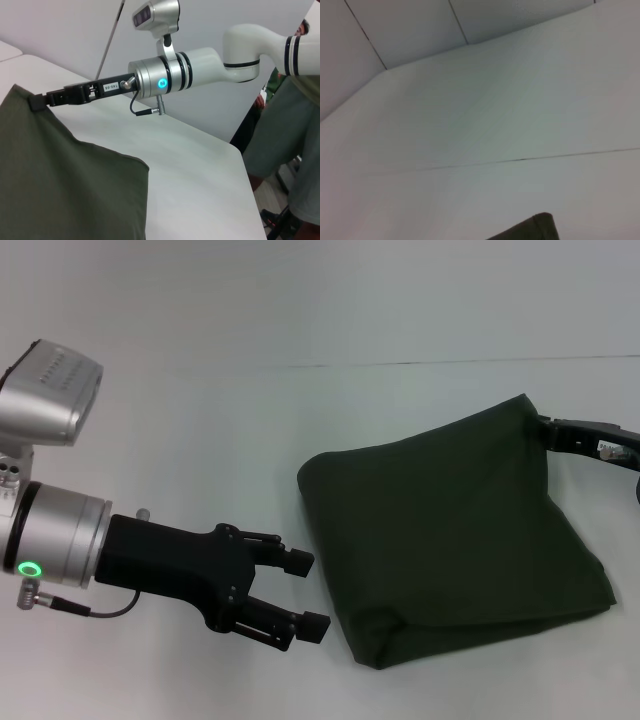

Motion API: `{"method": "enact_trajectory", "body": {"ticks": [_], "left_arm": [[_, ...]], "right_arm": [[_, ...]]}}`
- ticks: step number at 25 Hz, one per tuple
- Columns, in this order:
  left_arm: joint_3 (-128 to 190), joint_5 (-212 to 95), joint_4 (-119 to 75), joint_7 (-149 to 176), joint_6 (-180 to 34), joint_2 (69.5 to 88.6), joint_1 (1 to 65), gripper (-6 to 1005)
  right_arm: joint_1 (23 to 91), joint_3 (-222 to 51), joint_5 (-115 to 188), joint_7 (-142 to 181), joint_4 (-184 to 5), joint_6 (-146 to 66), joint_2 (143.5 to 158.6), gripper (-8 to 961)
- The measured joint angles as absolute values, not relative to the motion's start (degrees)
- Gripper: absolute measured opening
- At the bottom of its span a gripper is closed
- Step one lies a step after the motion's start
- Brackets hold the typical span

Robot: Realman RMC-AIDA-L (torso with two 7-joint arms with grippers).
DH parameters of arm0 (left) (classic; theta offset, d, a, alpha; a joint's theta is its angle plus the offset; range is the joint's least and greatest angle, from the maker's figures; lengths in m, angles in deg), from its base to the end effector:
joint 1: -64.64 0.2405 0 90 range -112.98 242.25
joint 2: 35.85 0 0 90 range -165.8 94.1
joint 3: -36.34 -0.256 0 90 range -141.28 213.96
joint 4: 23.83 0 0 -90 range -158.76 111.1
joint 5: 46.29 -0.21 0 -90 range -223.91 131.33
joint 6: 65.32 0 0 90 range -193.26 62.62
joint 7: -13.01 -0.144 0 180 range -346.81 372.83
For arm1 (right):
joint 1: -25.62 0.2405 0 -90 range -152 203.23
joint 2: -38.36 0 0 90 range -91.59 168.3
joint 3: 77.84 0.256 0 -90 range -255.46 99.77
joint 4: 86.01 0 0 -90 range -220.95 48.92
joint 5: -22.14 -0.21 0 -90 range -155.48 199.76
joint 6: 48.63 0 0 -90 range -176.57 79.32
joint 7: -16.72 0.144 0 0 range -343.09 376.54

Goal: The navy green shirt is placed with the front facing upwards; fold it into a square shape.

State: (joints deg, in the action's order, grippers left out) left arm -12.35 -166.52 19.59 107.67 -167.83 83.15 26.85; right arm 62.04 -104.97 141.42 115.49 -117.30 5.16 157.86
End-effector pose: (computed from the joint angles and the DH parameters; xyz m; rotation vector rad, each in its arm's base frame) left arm -0.2014 0.3256 -0.0087 2.9122 0.5998 0.5177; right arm 0.3133 0.4025 0.0166 -2.0160 1.2010 0.5562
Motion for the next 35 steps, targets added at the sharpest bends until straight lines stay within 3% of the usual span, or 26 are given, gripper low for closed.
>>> {"method": "enact_trajectory", "body": {"ticks": [12, 29, 35], "left_arm": [[-12.22, -166.52, 19.59, 107.92, -168.2, 83.41, 26.89, 920], [-11.83, -166.0, 19.54, 119.85, -158.91, 84.39, 27.82, 920], [-11.82, -166.31, 19.13, 127.87, -152.51, 85.17, 28.58, 921]], "right_arm": [[60.82, -105.17, 138.75, 111.25, -117.01, 3.95, 157.86, 121], [47.66, -105.71, 139.01, 82.56, -129.51, 43.93, 157.79, 825], [44.29, -106.66, 143.33, 76.79, -131.87, 55.57, 157.81, 825]]}}
